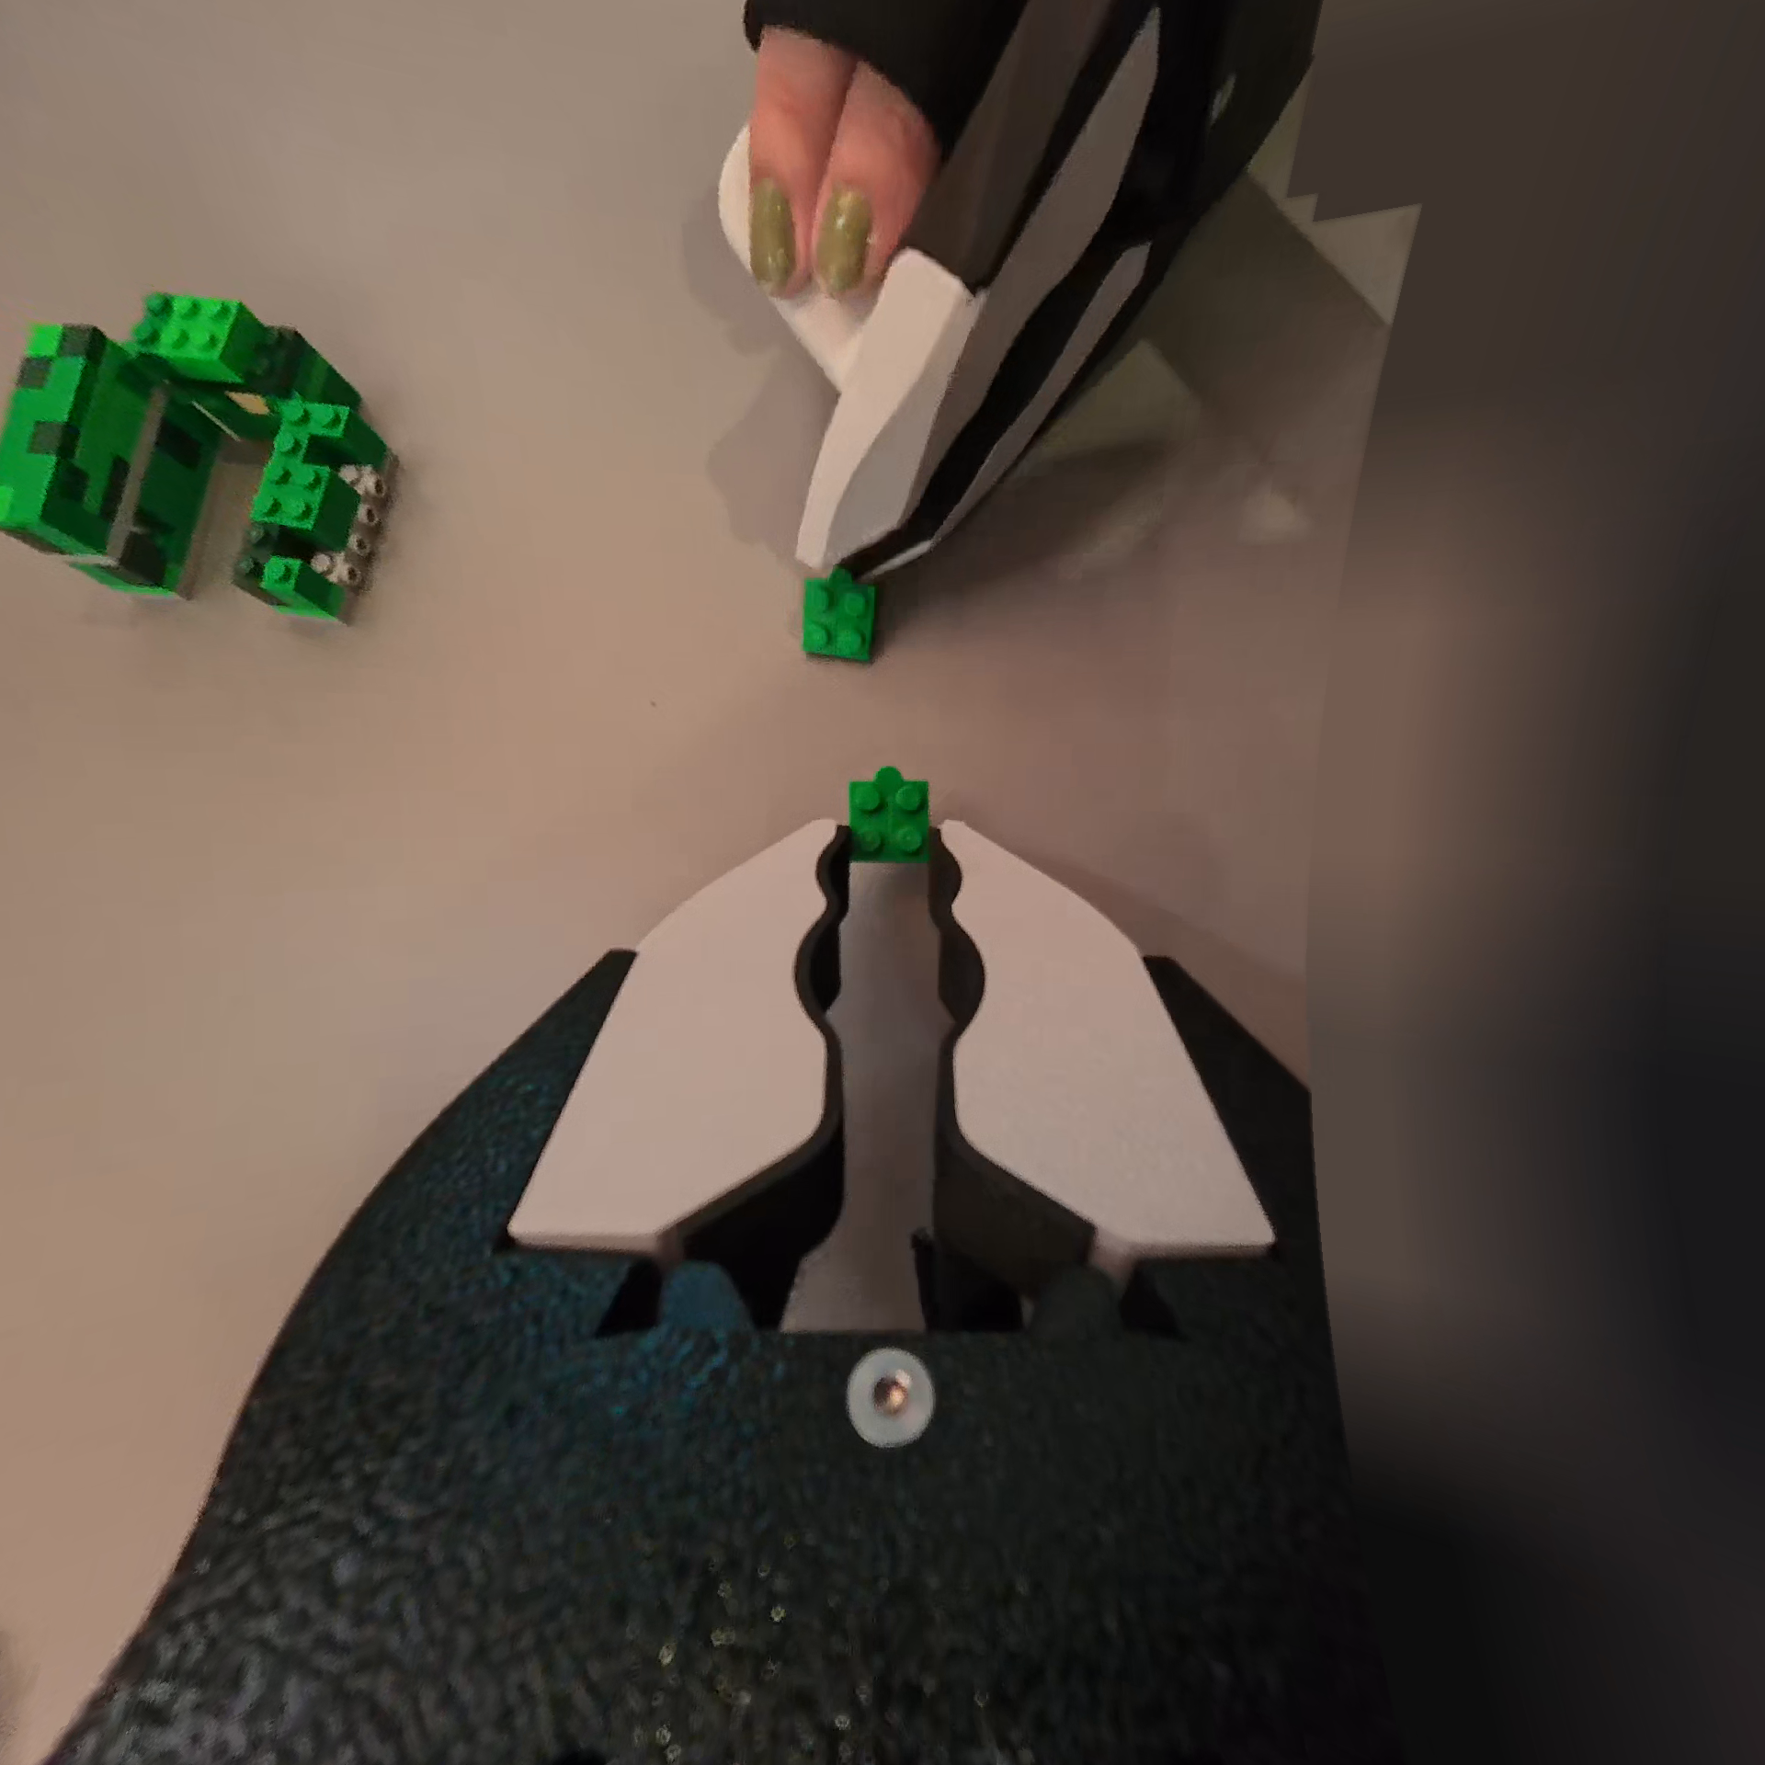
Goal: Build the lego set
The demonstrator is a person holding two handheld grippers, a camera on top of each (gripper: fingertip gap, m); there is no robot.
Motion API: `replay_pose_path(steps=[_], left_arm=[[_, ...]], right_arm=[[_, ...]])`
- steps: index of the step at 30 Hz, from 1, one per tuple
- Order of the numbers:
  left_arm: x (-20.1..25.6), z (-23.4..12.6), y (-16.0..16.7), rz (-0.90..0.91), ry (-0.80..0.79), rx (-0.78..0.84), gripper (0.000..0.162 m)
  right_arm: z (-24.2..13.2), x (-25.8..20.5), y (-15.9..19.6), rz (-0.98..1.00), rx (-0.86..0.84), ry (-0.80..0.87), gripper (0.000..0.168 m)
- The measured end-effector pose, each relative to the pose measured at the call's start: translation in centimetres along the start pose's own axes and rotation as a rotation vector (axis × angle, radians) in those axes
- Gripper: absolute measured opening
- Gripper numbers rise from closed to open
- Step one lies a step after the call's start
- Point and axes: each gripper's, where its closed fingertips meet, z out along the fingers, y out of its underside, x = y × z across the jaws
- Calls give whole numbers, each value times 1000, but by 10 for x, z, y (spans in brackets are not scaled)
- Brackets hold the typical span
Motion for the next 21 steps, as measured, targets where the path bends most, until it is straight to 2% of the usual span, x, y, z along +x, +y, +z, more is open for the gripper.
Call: replay_pose_path(steps=[3, 6, 8, 11, 14, 17, 21], left_arm=[[-3, 2, -2, 21, -7, -3, 15], [-5, 3, -6, 34, -19, 20, 15], [-4, 4, -11, 30, -11, 57, 15], [-1, 7, -18, 22, 9, 99, 15], [-2, 10, -22, 34, -1, 110, 15], [-4, 10, -25, 42, -14, 112, 15], [-7, 9, -28, 46, -20, 128, 15]], right_arm=[[-7, -6, 9, 194, -12, -82, 11], [-18, -13, 6, 655, 76, -254, 11], [-22, -7, 0, 942, 170, -342, 25], [-25, -7, 0, 1146, 227, -443, 29], [-23, -13, 5, 1352, 115, -545, 29], [-22, -15, 2, 1513, -5, -500, 29], [-24, -19, -1, 1565, -155, -342, 25]])
